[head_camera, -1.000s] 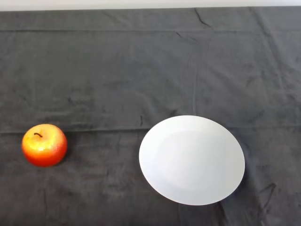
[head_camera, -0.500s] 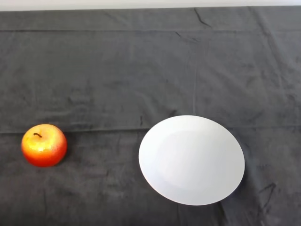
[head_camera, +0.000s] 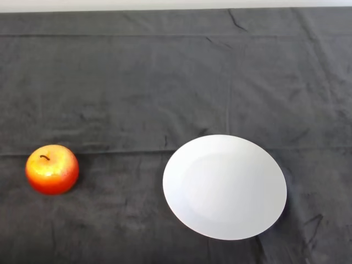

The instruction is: Move the apple to the plate

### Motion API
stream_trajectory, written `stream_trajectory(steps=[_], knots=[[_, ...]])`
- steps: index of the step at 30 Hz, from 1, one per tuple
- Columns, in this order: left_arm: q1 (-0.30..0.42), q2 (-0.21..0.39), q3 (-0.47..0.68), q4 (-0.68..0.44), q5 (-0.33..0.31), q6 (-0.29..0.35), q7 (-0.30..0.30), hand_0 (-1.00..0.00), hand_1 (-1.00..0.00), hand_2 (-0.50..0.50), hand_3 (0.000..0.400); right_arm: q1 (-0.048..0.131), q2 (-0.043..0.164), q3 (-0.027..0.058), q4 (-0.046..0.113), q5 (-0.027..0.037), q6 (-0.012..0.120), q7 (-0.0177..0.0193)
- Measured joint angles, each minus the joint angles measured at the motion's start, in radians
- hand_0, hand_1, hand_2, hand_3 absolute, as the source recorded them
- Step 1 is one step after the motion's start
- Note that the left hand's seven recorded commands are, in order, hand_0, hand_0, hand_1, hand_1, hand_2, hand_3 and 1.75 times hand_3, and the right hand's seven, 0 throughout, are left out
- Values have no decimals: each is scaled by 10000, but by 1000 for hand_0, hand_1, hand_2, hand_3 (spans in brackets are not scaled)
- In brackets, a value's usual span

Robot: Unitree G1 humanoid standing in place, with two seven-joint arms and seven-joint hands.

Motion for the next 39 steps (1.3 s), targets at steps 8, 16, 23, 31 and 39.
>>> stream_trajectory(steps=[8, 16, 23, 31, 39], knots=[[-34, -214, -654, -1, 501, -39, -340, 0, 0, 0, 0, 0, 0, 0, 0, 0, 0, 0], [-44, -353, -686, -15, 835, 42, -783, 0, 0, 0, 0, 0, 0, 0, -1, 0, 0, 0], [-46, -639, -1069, -53, 1229, 47, -834, 0, 0, 0, 0, 0, 1, 0, -1, 0, 0, 0], [-45, -1021, -1301, -606, 1600, 98, -1146, 0, 0, 0, 0, 0, 1, 0, -1, 0, 0, 0], [-36, -1255, -1598, -1060, 1660, 392, -1604, 0, 0, 0, 0, 0, -1, 0, -2, 0, 0, 0]])
